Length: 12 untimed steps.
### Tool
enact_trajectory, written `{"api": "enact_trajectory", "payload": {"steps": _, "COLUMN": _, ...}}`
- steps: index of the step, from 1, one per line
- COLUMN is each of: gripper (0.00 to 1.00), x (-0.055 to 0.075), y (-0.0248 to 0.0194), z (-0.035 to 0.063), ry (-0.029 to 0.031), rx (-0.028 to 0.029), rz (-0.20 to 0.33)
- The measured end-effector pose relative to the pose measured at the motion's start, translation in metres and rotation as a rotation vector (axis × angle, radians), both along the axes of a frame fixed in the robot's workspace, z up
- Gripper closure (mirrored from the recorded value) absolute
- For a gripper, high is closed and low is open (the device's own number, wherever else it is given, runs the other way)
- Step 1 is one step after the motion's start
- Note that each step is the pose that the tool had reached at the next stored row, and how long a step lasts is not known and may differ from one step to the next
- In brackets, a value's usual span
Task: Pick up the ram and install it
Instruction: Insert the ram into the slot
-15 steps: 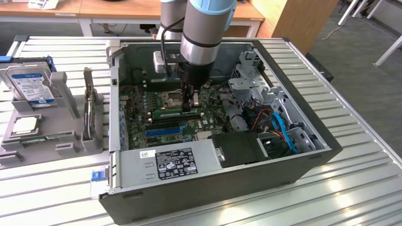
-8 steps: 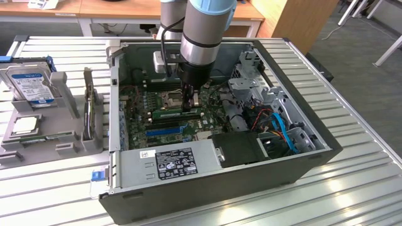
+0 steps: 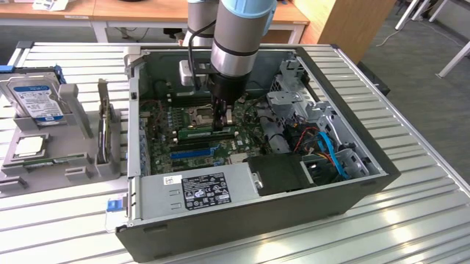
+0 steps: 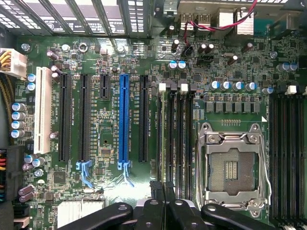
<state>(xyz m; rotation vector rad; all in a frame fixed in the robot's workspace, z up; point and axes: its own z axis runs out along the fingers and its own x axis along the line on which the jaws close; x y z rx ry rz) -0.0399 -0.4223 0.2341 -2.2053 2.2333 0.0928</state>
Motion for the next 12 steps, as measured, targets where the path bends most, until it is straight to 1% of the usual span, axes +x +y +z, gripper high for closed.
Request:
{"api": "enact_trajectory", "payload": {"steps": 3, "gripper": 0.89, "x": 0.0001, "y": 0.0008, "z": -0.0001, "ry": -0.0001, "rx": 0.0002, "rz": 0.000}}
{"api": "enact_trajectory", "payload": {"steps": 12, "gripper": 0.89, "x": 0.0000, "y": 0.0010, "z": 0.0000, "ry": 0.0000, "rx": 0.0002, "rz": 0.002}}
